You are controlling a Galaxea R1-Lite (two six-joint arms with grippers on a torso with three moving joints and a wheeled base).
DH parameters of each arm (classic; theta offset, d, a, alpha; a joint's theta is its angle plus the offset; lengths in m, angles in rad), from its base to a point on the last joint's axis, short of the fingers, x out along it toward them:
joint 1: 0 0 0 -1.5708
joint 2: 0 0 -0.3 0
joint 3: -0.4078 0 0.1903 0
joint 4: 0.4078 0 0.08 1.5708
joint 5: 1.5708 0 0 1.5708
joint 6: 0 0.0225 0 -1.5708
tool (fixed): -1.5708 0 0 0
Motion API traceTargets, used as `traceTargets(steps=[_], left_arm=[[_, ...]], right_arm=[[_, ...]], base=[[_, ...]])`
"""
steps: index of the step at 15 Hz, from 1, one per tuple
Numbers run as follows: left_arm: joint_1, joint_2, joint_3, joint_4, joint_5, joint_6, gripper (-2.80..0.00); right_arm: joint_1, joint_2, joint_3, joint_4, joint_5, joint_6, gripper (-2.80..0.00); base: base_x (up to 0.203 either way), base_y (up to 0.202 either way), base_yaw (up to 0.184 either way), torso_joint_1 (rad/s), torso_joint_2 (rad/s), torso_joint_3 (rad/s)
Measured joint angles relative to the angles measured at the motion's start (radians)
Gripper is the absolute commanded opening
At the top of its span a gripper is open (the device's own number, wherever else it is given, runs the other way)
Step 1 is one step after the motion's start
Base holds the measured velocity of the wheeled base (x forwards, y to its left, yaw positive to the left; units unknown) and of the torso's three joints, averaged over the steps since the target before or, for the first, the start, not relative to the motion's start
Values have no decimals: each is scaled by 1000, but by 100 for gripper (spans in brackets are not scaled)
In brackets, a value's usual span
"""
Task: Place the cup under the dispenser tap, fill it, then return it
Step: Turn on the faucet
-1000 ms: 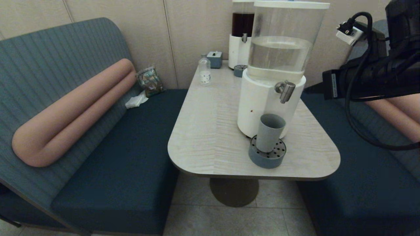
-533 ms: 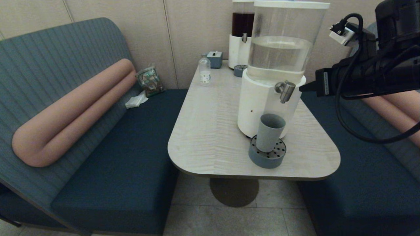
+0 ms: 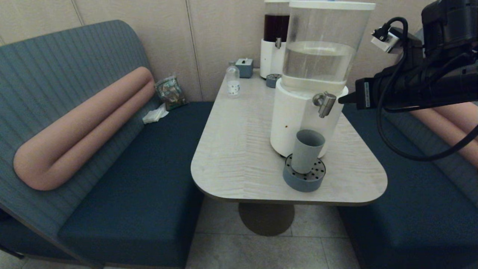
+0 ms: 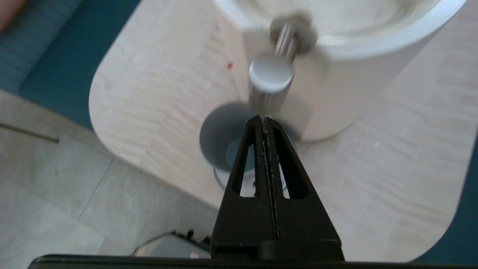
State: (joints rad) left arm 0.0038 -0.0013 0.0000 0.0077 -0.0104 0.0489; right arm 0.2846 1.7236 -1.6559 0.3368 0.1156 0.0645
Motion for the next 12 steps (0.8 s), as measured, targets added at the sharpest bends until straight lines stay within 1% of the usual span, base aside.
traceTargets(steps=[5,9,12], left_arm=[[-1,0,0,0,0,0,-280],[-1,0,0,0,0,0,-280],[0,0,0,0,0,0,-280]], right_arm=[[-5,-4,-9,-65,-11,-9,-280],[-6,31,-51,-62,-13,-3,-280],[-25,68,-94,-58,-13,0,-280]], base=[[0,0,0,0,0,0],[0,0,0,0,0,0],[0,0,0,0,0,0]])
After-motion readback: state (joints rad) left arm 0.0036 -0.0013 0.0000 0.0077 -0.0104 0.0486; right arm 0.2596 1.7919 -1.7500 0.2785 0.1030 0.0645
